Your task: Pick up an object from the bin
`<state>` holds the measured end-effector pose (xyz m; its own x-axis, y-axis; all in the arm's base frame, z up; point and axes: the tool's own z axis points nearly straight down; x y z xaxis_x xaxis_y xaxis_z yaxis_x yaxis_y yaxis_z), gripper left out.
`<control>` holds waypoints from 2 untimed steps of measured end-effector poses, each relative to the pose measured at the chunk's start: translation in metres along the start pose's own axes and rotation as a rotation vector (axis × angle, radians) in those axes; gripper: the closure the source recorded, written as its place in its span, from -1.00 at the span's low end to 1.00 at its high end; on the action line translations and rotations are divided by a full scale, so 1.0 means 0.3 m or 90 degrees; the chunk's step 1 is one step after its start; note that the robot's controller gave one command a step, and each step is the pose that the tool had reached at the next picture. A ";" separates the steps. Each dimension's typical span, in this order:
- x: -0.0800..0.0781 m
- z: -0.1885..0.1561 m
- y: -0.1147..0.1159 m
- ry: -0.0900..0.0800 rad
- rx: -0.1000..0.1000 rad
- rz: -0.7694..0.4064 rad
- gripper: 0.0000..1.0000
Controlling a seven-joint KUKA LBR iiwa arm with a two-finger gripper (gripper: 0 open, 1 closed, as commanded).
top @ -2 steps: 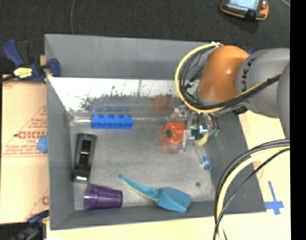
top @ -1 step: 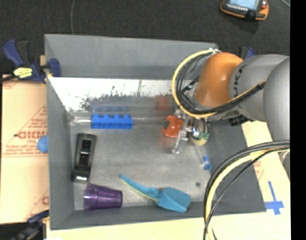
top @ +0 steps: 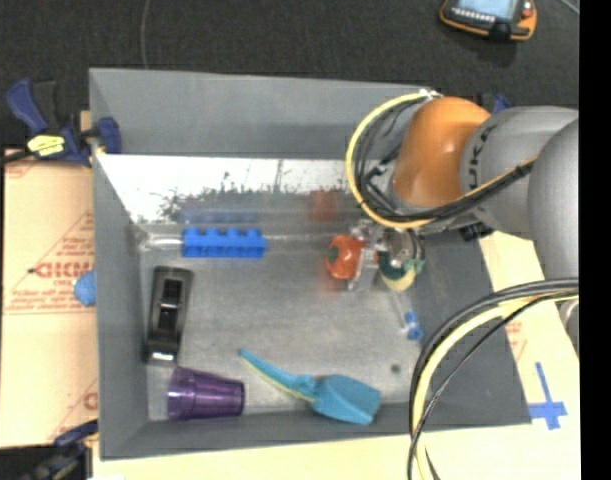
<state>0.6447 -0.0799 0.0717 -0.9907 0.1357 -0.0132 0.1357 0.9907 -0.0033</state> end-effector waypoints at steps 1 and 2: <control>0.000 0.000 0.000 0.000 0.000 0.000 1.00; 0.011 -0.070 -0.001 0.007 0.000 0.000 1.00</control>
Offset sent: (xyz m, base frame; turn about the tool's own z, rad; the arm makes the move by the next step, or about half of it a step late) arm -0.0001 -0.0001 0.0904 -0.0003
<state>0.6412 -0.0796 0.0927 -0.9908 0.1356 -0.0015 0.1356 0.9908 -0.0032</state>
